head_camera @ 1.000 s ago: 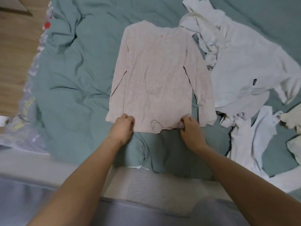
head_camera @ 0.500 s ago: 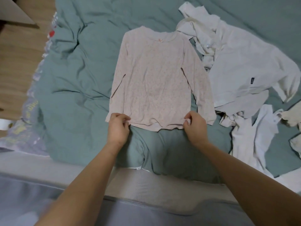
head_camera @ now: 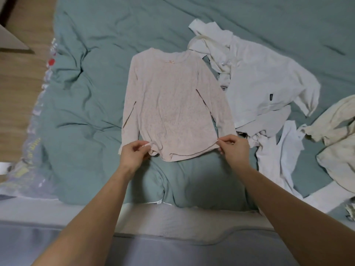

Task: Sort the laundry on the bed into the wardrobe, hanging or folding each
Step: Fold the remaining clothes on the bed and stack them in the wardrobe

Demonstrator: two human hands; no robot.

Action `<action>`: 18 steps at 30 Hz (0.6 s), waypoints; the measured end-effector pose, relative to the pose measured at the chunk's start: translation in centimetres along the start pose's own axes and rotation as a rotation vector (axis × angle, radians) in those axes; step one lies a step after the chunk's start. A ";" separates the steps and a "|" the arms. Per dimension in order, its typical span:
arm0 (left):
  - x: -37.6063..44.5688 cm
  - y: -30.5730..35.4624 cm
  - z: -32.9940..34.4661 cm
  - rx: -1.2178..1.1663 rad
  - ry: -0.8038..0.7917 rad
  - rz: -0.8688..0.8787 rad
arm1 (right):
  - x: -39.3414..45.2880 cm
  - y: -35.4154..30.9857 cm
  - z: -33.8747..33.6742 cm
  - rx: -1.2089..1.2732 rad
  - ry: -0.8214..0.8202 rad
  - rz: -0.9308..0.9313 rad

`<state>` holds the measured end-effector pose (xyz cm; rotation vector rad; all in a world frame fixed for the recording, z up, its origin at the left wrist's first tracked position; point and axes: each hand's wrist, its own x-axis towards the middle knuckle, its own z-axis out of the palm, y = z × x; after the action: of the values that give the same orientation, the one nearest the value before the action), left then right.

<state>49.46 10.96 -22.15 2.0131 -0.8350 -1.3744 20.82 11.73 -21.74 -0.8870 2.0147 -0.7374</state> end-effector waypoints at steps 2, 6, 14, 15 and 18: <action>0.1 0.0 -0.1 0.022 0.026 0.038 | -0.2 -0.2 -0.3 -0.097 0.059 -0.054; -0.5 0.1 -0.6 0.302 0.154 0.144 | -0.3 -0.2 -0.8 -0.312 0.128 -0.081; -1.7 0.8 -2.1 0.259 0.235 0.198 | -0.4 0.0 -1.8 -0.209 0.100 -0.068; -1.5 0.8 -2.3 0.143 0.270 0.133 | -0.4 -0.2 -1.9 -0.189 0.101 -0.072; -1.3 0.9 -2.7 -0.211 0.348 -0.032 | -0.4 -0.6 -2.0 -0.171 0.089 -0.100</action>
<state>51.47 11.64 -19.83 2.0237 -0.4832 -1.0368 19.52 12.12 -20.11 -1.0771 2.1493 -0.6765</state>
